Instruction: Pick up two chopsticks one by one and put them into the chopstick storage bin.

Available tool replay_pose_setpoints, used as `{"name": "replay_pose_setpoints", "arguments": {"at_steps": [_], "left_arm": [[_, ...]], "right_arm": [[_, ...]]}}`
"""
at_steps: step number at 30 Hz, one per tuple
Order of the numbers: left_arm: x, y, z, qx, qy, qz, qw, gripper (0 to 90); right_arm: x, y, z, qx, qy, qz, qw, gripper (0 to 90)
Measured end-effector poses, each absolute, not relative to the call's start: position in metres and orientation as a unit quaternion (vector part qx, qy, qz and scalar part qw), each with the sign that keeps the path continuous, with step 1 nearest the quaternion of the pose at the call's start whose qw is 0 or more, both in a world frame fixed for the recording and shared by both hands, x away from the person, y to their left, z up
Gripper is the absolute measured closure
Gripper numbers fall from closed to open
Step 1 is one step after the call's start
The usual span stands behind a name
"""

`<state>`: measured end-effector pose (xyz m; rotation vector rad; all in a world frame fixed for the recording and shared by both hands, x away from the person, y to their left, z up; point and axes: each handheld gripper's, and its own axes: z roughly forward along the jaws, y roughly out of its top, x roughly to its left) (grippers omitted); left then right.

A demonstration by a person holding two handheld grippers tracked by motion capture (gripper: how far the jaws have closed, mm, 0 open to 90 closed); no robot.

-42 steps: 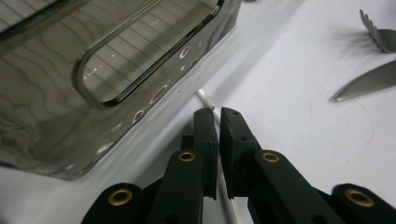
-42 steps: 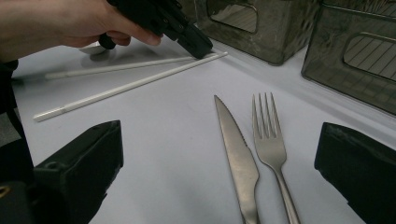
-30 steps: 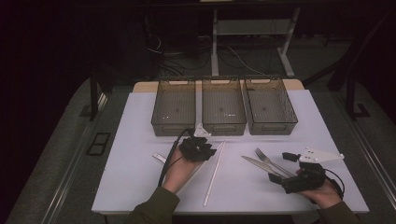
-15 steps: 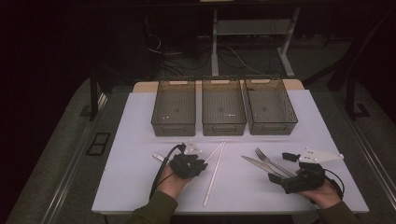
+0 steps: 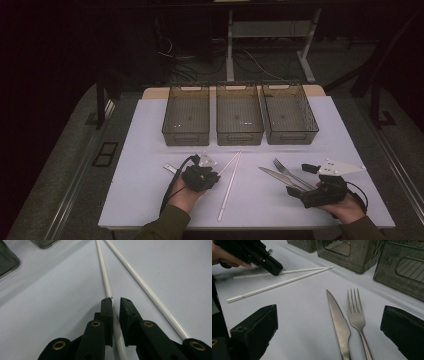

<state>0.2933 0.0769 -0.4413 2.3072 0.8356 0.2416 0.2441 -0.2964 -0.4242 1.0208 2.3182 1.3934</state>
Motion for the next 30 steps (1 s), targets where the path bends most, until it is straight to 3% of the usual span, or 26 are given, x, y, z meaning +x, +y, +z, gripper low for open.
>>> {"name": "replay_pose_setpoints", "arguments": {"at_steps": [6,9,30], "left_arm": [[0.293,0.075,-0.441,0.887,0.311,0.101,0.326,80.8],[0.293,0.076,-0.441,0.885,0.318,0.095,0.326,81.2],[0.295,0.077,-0.439,0.883,0.327,0.093,0.322,84.1]], "right_arm": [[0.244,-0.294,-0.426,0.356,0.791,0.480,0.132,1.4],[0.244,-0.293,-0.426,0.360,0.788,0.481,0.136,8.0],[0.247,-0.282,-0.437,0.331,0.811,0.456,0.156,8.0]]}}
